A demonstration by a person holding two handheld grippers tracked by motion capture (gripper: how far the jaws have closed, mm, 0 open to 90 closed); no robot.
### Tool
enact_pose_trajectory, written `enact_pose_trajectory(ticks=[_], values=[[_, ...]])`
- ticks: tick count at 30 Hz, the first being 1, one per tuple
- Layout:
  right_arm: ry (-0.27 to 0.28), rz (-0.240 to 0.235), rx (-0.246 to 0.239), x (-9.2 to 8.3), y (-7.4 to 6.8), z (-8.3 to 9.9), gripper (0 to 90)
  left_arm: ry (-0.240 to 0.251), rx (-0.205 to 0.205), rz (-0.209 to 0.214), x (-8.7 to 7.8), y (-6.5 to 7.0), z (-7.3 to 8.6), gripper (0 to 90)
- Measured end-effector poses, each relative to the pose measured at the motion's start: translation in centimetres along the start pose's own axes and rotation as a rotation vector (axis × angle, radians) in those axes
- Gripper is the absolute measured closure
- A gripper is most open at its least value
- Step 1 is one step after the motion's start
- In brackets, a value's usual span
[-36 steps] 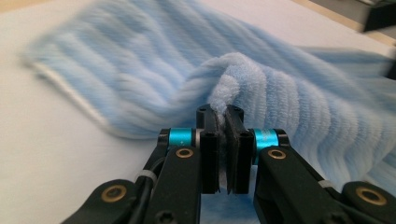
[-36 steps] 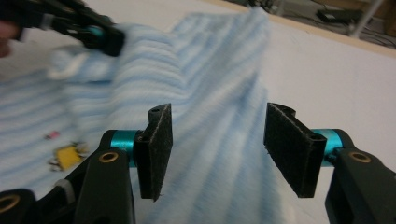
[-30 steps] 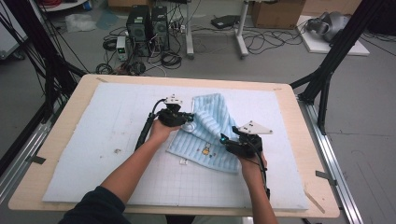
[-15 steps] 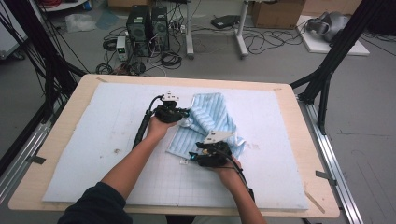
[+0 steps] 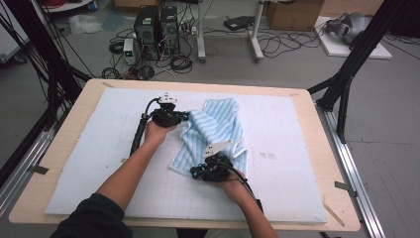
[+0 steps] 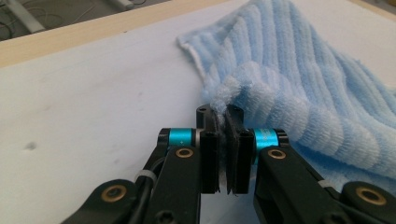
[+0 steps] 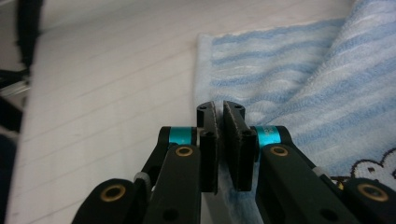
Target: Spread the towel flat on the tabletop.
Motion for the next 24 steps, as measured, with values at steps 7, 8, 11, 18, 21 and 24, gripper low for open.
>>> enact_pose_trajectory(ticks=[7, 8, 11, 18, 21, 24], values=[[-0.046, -0.184, -0.085, 1.9, -4.1, -0.5, 84.9, -0.017, -0.031, -0.036, -1.8, -2.4, 1.3, 85.2], [-0.063, -0.229, -0.123, 2.6, -5.7, -0.8, 84.9, -0.028, -0.032, -0.042, -2.0, -2.7, 1.7, 85.1], [-0.071, -0.269, -0.169, 3.7, -7.3, -1.4, 84.9, -0.070, -0.038, -0.052, -2.4, -3.3, 2.9, 85.0], [-0.025, -0.217, -0.124, 3.1, -6.5, -2.3, 58.9, -0.055, -0.082, -0.056, -3.4, -4.1, 4.8, 71.3], [0.033, -0.177, -0.104, 1.4, -5.3, -2.9, 56.0, -0.021, -0.112, -0.064, -4.2, -4.5, 5.1, 62.8], [0.185, -0.040, 0.007, -3.4, -0.8, -3.8, 54.2, 0.009, -0.119, -0.055, -5.4, -4.4, 5.6, 53.7]])
Point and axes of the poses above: each handheld gripper's, and its own axes: x roughly forward along the jaws, z roughly out of its underside, y roughly to its right, the point moved 10 cm from there along x, roughly forward along the jaws, and after that the axes turned 3 degrees about -y, right-handed, at the moved point
